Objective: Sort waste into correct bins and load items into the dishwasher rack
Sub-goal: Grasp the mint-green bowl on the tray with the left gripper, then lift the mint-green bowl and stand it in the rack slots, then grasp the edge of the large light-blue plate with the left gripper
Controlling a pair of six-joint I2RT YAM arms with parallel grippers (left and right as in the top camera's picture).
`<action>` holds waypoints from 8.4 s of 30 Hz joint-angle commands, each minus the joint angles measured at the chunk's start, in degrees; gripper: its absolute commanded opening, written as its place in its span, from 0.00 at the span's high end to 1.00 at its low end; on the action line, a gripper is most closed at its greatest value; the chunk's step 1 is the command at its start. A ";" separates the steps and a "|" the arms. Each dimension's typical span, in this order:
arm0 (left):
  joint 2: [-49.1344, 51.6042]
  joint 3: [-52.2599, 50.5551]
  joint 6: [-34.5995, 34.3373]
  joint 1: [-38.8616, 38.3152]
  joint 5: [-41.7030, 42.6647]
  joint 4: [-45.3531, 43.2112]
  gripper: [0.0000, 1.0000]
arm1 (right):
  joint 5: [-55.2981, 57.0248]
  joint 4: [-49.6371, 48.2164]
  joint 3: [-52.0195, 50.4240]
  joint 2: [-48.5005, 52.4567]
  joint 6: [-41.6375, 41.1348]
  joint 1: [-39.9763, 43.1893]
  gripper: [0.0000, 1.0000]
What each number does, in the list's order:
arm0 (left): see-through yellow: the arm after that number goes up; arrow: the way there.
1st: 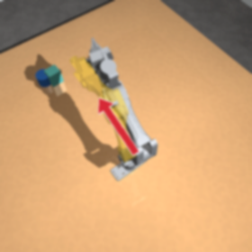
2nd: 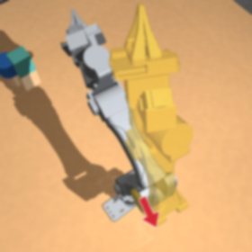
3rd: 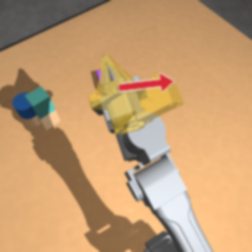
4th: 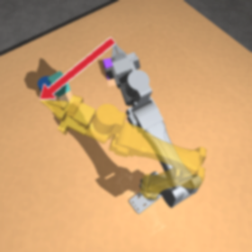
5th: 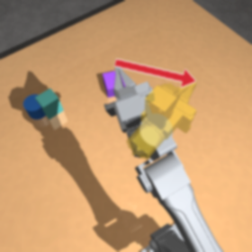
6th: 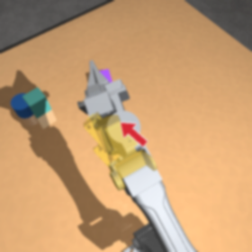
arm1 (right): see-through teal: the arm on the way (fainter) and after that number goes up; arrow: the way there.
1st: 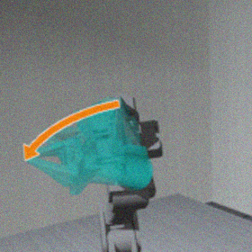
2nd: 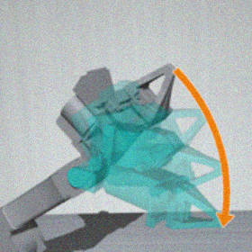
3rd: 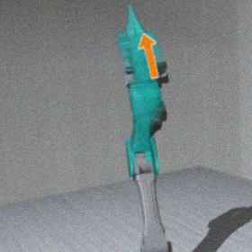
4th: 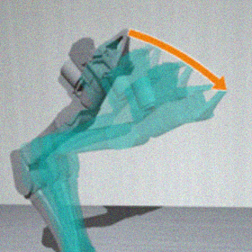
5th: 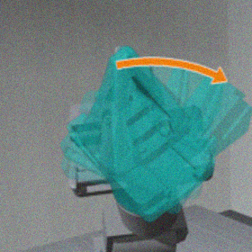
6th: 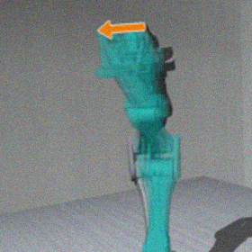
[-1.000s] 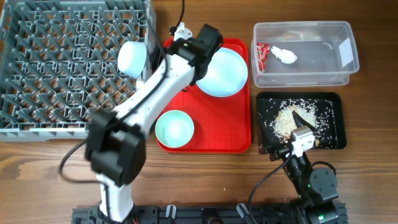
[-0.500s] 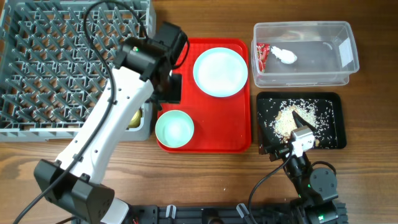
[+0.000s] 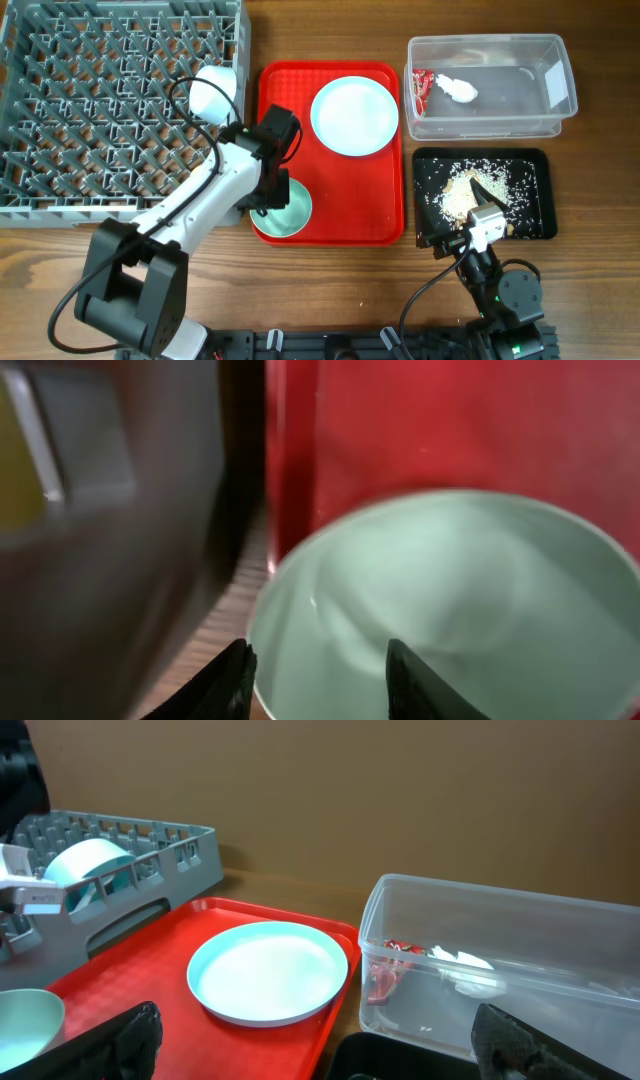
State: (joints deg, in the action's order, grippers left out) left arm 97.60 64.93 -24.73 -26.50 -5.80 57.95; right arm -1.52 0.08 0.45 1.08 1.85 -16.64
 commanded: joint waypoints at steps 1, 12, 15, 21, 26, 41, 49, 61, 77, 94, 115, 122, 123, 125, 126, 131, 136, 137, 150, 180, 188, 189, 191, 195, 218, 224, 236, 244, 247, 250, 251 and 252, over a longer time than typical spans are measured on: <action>-0.09 -3.93 -1.51 0.37 -5.64 -2.78 0.62 | -1.11 -0.24 -0.15 -0.81 0.79 0.44 0.00; -0.11 -5.68 -1.44 -1.16 1.62 -6.19 0.86 | -1.14 -0.26 -0.15 -0.81 0.79 0.44 0.00; -0.11 -5.68 -1.42 -2.43 4.87 -8.31 0.92 | -1.11 -0.26 -0.15 -0.81 0.76 0.44 0.00; -0.13 -5.66 -1.25 -4.48 6.88 -10.47 0.96 | -1.11 -0.26 -0.15 -0.81 0.79 0.44 0.00; -3.04 -3.72 -0.85 -2.32 6.80 -8.09 0.96 | -1.11 -0.26 -0.15 -0.81 0.79 0.44 0.00; -16.68 13.94 5.84 10.67 -33.73 4.42 0.96 | -1.11 -0.26 -0.15 -0.81 0.79 0.44 0.00; -11.76 13.94 7.56 10.62 -59.01 -0.48 0.96 | -1.11 -0.26 -0.15 -0.81 0.81 0.44 0.00; 3.06 12.66 3.45 11.96 -65.53 1.77 0.96 | -1.11 -0.26 -0.15 -0.81 0.79 0.44 0.00; 5.16 12.66 3.28 14.69 -65.18 0.13 0.96 | -1.11 -0.26 -0.15 -0.81 0.79 0.44 0.00; 7.13 12.66 3.26 12.87 -65.81 0.74 0.96 | -1.14 -0.24 -0.15 -0.81 0.79 0.44 0.00; 7.21 12.66 3.48 13.81 -70.99 -0.66 0.96 | -1.11 -0.26 -0.15 -0.81 0.79 0.44 0.00; 7.21 12.66 3.48 11.15 -70.55 -1.49 0.96 | -1.14 -0.26 -0.15 -0.81 0.79 0.44 0.00; 7.63 12.66 3.52 9.99 -70.93 -1.60 0.96 | -1.11 -0.26 -0.15 -0.81 0.79 0.44 0.00; 8.24 12.66 3.58 9.90 -71.84 -1.31 0.96 | -1.11 -0.26 -0.15 -0.81 0.81 0.44 0.00; 8.74 12.66 3.76 9.90 -71.91 -0.66 0.96 | -1.11 -0.26 -0.15 -0.81 0.79 0.44 0.00; 9.27 12.66 5.03 9.77 -75.23 0.57 0.96 | -1.11 -0.26 -0.15 -0.81 0.79 0.44 0.00; 9.29 12.66 5.05 9.79 -77.64 0.68 0.96 | -1.14 -0.26 -0.15 -0.81 0.79 0.44 0.00; 9.29 12.66 5.03 9.90 -77.66 0.79 0.96 | -1.11 -0.26 -0.15 -0.81 0.79 0.44 0.00; 9.62 12.66 5.03 12.63 -75.76 0.81 0.96 | -1.11 -0.26 -0.15 -0.81 0.79 0.44 0.00; 12.98 12.66 4.59 12.26 -70.44 4.90 0.96 | -1.11 -0.26 -0.15 -0.81 0.79 0.44 0.00; 13.00 12.66 4.94 12.87 -72.35 3.96 0.96 | -1.14 -0.26 -0.15 -0.81 0.79 0.44 0.00; 13.00 12.66 5.07 13.05 -72.96 3.52 0.96 | -1.14 -0.26 -0.15 -0.81 0.76 0.44 0.00; 13.00 12.66 5.25 13.62 -73.79 3.04 0.96 | -1.11 -0.26 -0.15 -0.81 0.79 0.44 0.00; 13.00 12.66 5.29 13.77 -73.77 2.08 0.96 | -1.14 -0.26 -0.15 -0.81 0.79 0.44 0.00; 13.00 12.66 15.54 12.35 -79.08 -3.56 0.96 | -1.11 -0.26 -0.15 -0.81 0.79 0.44 0.00; 13.09 12.66 15.34 9.92 -76.08 -3.74 0.96 | -1.11 -0.26 -0.15 -0.81 0.79 0.44 0.00; 13.09 12.66 9.94 4.48 -65.81 0.22 0.72 | -1.14 -0.26 -0.15 -0.81 0.76 0.44 0.00; 8.96 12.79 0.20 4.04 -54.12 7.04 0.23 | -1.11 -0.26 -0.15 -0.81 0.79 0.44 0.00; 4.52 13.60 0.24 4.02 -48.50 6.62 0.11 | -1.11 -0.26 -0.15 -0.81 0.79 0.44 0.00; -0.98 16.28 1.20 3.17 -42.73 6.62 0.00 | -1.11 -0.26 -0.15 -0.81 0.79 0.44 0.00; -2.73 17.33 2.45 2.69 -39.80 6.62 0.00 | -1.11 -0.26 -0.15 -0.81 0.76 0.44 0.00; -4.48 18.47 3.52 2.19 -35.82 6.62 0.00 | -1.11 -0.26 -0.15 -0.81 0.79 0.44 0.00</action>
State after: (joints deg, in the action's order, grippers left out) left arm 100.99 78.65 -22.44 -22.68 -54.22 64.75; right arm -1.52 0.08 0.45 1.04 1.85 -16.64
